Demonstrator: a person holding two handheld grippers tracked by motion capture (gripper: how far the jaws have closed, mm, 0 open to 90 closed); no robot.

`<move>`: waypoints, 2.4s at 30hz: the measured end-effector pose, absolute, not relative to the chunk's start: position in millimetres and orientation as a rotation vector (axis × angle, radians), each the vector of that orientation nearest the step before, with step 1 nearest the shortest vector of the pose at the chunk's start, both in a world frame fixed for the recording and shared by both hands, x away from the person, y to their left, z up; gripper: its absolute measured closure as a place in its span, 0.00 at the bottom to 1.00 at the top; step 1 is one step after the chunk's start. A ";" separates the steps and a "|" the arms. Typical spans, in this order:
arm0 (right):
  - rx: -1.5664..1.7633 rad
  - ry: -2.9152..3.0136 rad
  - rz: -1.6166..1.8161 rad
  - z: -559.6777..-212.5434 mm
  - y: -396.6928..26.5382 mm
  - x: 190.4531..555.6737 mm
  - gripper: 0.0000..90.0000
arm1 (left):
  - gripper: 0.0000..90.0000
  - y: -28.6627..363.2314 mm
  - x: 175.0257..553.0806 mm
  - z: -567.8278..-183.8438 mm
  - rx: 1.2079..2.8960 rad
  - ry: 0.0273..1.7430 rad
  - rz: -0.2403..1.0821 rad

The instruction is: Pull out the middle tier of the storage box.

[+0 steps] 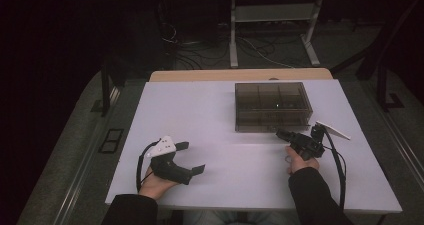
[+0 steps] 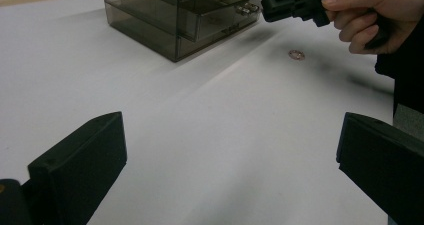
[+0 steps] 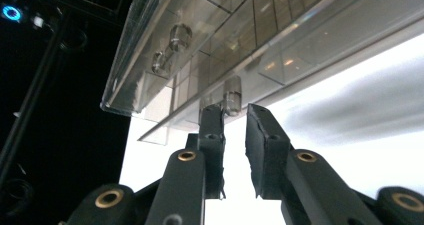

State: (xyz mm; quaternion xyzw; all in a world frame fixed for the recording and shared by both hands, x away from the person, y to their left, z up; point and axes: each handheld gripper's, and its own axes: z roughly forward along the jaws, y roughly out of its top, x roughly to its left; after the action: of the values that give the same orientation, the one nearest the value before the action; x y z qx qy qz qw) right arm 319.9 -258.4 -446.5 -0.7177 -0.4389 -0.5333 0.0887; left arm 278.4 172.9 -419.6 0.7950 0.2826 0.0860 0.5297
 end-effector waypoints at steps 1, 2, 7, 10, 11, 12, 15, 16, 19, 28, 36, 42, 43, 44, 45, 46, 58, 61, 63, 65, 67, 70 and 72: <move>-2.137 -1.323 -1.580 -445.4 -259.2 318.9 0.83 | 0.00 172.8 278.4 -419.7 1.898 0.675 0.206; -2.139 -1.339 -1.580 -445.2 -259.8 318.2 0.82 | 0.00 172.8 278.3 -419.6 1.898 0.674 0.206; -2.140 -1.420 -1.549 -439.1 -263.4 313.4 0.79 | 0.00 173.2 278.3 -419.6 1.900 0.673 0.207; -2.136 -1.486 -1.536 -433.4 -266.4 310.8 0.78 | 0.00 173.1 278.1 -419.6 1.896 0.678 0.206; -2.134 -1.503 -1.532 -431.1 -267.2 309.9 0.77 | 0.00 173.2 278.0 -419.5 1.899 0.678 0.207; -2.129 -1.536 -1.536 -429.8 -268.2 309.1 0.77 | 0.00 173.2 278.0 -419.6 1.898 0.677 0.208; -2.119 -1.598 -1.515 -423.5 -271.0 307.0 0.76 | 0.00 173.2 278.2 -419.6 1.897 0.677 0.207; -2.116 -1.617 -1.510 -421.9 -271.9 306.6 0.75 | 0.00 173.3 278.3 -419.6 1.897 0.678 0.208; -2.106 -1.654 -1.489 -418.0 -273.9 305.4 0.74 | 0.00 173.3 278.1 -419.6 1.896 0.678 0.208; -2.059 -1.801 -1.406 -405.3 -277.2 307.4 0.70 | 0.00 173.4 278.1 -419.5 1.895 0.678 0.210; -1.978 -1.911 -1.330 -400.3 -279.8 314.9 0.66 | 0.00 173.2 278.0 -419.6 1.899 0.676 0.210; -1.926 -2.022 -1.270 -390.9 -279.1 319.0 0.62 | 0.00 172.7 278.1 -419.9 1.900 0.676 0.209; -1.918 -2.042 -1.267 -389.0 -279.1 319.5 0.61 | 0.00 172.5 278.1 -420.0 1.901 0.675 0.207; -1.912 -2.060 -1.254 -386.8 -279.1 320.0 0.61 | 0.00 172.4 278.1 -420.1 1.901 0.675 0.207; -1.903 -2.074 -1.245 -384.7 -279.2 320.7 0.60 | 0.00 172.4 278.0 -420.1 1.901 0.675 0.207; -1.891 -2.090 -1.241 -382.8 -279.5 321.4 0.59 | 0.00 172.4 278.0 -420.1 1.902 0.675 0.207; -1.719 -2.293 -1.188 -350.7 -281.3 332.7 0.52 | 0.00 172.1 278.2 -420.3 1.906 0.674 0.207; -1.697 -2.311 -1.170 -345.8 -282.9 337.2 0.52 | 0.00 172.0 278.1 -420.4 1.907 0.675 0.207; -1.684 -2.326 -1.161 -342.7 -283.2 339.2 0.52 | 0.00 171.9 278.2 -420.5 1.907 0.675 0.207; -1.664 -2.347 -1.153 -338.5 -283.3 341.5 0.52 | 0.00 171.7 278.3 -420.6 1.908 0.674 0.207; -1.627 -2.371 -1.157 -334.1 -283.4 344.2 0.51 | 0.00 171.7 278.3 -420.5 1.909 0.672 0.207; -1.585 -2.398 -1.157 -329.8 -281.9 347.6 0.50 | 0.00 171.7 278.3 -420.5 1.909 0.672 0.207; -1.535 -2.428 -1.171 -328.4 -280.5 349.7 0.50 | 0.00 171.7 278.3 -420.5 1.909 0.672 0.208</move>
State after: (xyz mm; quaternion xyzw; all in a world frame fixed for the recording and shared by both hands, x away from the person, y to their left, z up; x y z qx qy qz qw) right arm 349.7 -280.5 -328.4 -0.4947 -0.7825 -0.3775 0.0200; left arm 278.3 171.7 -420.5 0.7982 0.2809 0.0868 0.5257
